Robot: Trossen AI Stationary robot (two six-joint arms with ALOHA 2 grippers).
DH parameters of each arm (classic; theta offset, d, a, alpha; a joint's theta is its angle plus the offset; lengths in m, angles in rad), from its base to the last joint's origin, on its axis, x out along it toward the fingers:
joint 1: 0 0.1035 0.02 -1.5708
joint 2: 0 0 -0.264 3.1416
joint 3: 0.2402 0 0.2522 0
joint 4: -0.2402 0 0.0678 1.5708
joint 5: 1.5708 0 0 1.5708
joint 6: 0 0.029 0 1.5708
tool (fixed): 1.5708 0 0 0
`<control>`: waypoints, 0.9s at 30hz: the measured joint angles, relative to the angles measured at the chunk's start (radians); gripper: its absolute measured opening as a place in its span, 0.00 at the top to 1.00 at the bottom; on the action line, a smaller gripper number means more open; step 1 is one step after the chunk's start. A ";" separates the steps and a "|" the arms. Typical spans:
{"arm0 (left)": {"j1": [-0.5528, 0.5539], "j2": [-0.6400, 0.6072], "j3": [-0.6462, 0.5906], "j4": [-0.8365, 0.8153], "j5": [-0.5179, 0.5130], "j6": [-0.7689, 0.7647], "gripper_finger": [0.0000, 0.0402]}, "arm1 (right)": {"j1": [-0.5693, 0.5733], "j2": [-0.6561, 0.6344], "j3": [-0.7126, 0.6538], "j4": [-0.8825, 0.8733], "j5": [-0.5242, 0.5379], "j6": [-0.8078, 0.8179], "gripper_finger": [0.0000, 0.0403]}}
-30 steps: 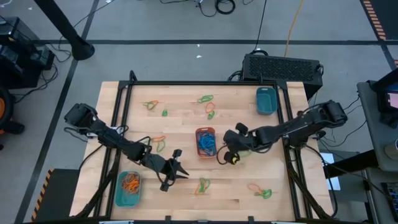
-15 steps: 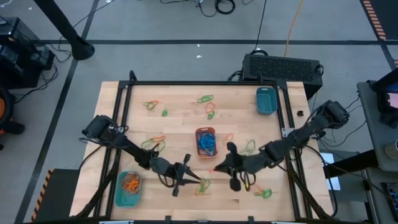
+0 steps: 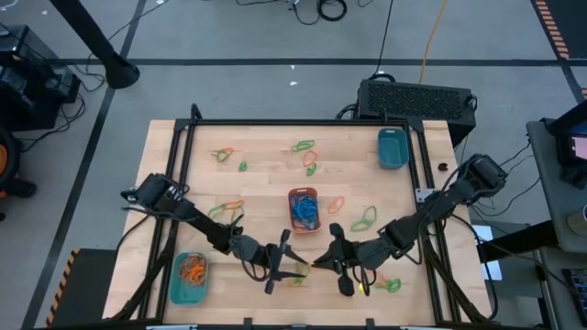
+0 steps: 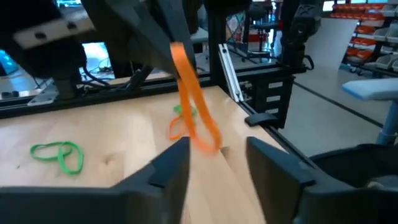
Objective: Sort rubber bands into baskets
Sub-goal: Put the orange rubber band into the green bin
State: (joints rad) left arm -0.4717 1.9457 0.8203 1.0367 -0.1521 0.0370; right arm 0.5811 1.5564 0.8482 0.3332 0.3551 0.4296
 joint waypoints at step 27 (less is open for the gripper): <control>0.008 0.000 0.035 0.001 -0.116 -0.005 0.76 | -0.053 0.023 0.000 0.045 0.012 -0.030 1.00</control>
State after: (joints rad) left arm -0.4638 1.9457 0.8551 1.0378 -0.2677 0.0317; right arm 0.5284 1.5795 0.8482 0.3783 0.3668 0.3992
